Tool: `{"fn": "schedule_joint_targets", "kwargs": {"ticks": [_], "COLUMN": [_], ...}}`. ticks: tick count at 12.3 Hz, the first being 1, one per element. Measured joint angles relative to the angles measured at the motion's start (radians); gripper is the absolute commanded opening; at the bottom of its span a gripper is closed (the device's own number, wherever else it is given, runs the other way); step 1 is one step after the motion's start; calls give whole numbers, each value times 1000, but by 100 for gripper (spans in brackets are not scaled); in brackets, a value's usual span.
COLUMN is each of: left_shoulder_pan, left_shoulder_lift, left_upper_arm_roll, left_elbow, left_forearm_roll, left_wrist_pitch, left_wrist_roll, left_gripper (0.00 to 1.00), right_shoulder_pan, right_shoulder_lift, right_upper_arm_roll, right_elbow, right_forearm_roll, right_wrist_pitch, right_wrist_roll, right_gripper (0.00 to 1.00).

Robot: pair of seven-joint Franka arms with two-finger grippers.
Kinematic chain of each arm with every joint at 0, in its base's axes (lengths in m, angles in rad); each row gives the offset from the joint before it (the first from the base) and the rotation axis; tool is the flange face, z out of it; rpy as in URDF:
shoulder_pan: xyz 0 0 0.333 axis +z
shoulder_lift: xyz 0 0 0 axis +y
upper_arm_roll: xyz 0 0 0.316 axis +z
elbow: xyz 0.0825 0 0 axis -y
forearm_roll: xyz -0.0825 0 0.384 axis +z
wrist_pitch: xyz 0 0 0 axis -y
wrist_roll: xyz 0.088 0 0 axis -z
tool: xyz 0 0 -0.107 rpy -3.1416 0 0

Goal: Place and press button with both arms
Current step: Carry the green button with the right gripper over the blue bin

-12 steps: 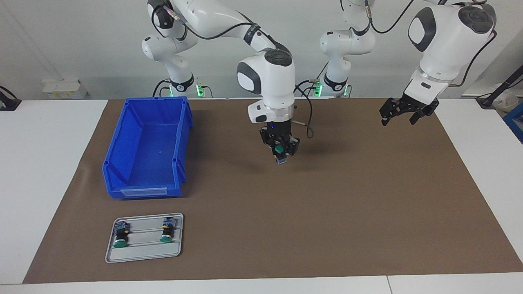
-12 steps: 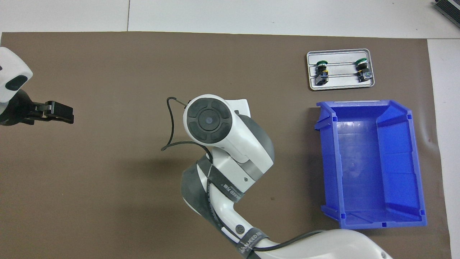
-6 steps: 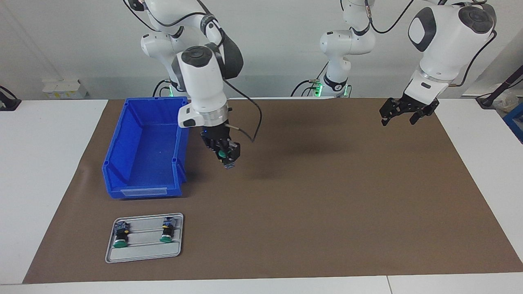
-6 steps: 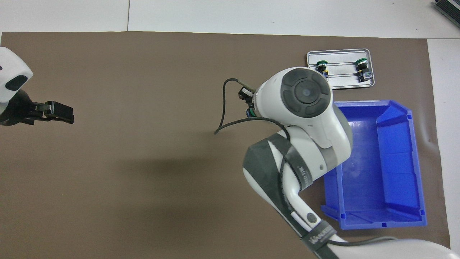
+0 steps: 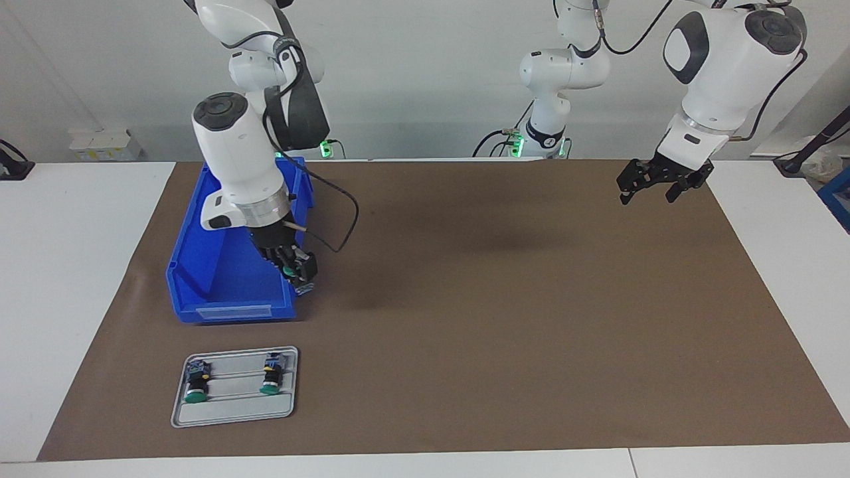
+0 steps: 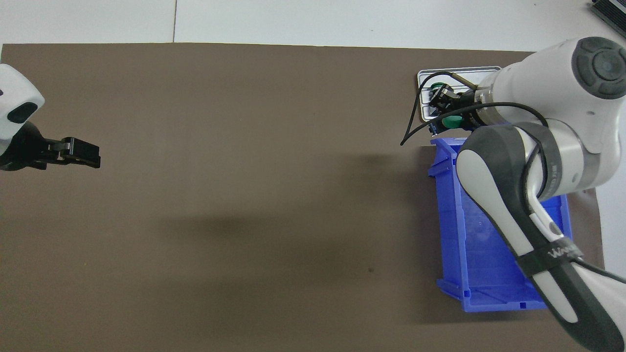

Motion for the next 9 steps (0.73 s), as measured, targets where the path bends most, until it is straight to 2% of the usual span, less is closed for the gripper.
{"fn": "schedule_joint_targets", "kwargs": {"ticks": [5, 9], "left_shoulder_pan": [0, 0], "left_shoulder_lift": [0, 0], "left_upper_arm_roll": [0, 0], "left_elbow": [0, 0], "left_forearm_roll": [0, 0], "left_wrist_pitch": [0, 0], "left_wrist_roll": [0, 0], "left_gripper": [100, 100], "right_shoulder_pan": [-80, -99], "right_shoulder_lift": [10, 6], "right_upper_arm_roll": [-5, -11], "right_elbow": [-3, -13], "right_forearm_roll": [-9, -80], "right_wrist_pitch": [-63, -118], "right_wrist_roll": [-18, 74], "right_gripper": [0, 0]}}
